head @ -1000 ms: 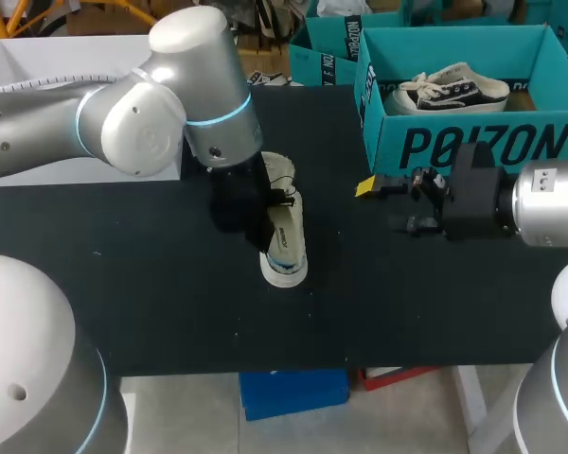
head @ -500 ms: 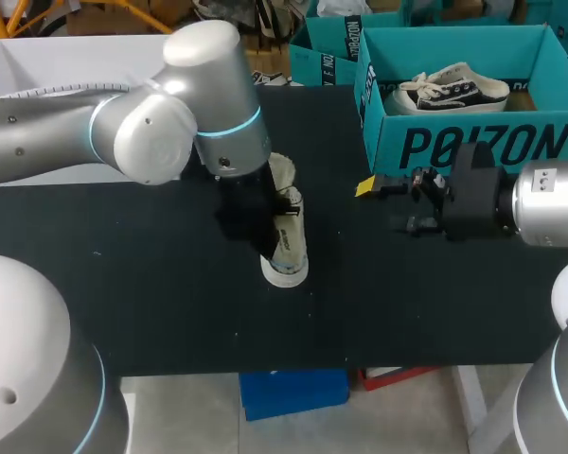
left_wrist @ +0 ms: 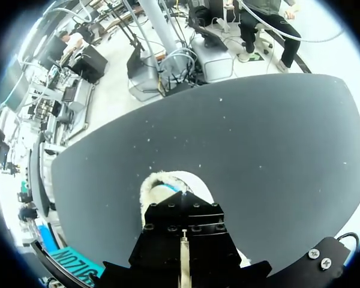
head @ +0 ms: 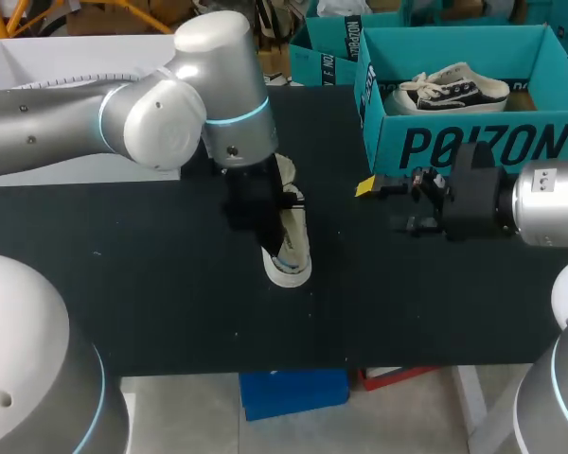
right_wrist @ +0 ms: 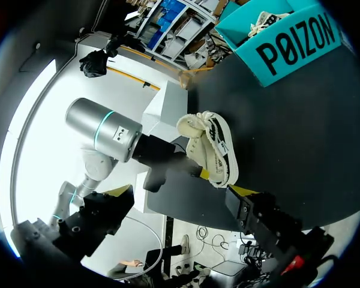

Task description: Take the shoe out of the shoebox, open the shoe tongue, remove and reinsert the insole, then place the shoe into the shoebox

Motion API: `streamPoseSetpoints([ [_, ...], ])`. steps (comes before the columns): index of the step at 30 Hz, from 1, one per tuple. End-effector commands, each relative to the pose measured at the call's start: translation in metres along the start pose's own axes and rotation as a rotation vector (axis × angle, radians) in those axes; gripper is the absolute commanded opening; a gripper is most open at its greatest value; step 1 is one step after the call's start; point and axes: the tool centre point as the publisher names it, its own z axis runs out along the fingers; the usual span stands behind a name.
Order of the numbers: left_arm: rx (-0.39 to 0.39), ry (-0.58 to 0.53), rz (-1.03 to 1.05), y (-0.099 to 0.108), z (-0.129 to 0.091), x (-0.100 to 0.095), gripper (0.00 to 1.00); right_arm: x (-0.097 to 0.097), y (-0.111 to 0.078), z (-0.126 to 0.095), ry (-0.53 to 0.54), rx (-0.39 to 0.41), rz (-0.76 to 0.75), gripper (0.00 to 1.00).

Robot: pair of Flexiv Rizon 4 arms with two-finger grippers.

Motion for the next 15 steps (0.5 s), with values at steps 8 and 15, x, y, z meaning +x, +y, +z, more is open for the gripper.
streamPoseSetpoints([
  [8,-0.038,0.002,0.027,0.002,-0.011,-0.005,0.0,0.0,0.0,0.0,0.0,0.001,0.0,1.0],
  [15,-0.043,0.035,0.047,0.007,-0.003,-0.006,0.0,0.0,0.0,0.0,0.0,0.001,0.0,1.0],
])
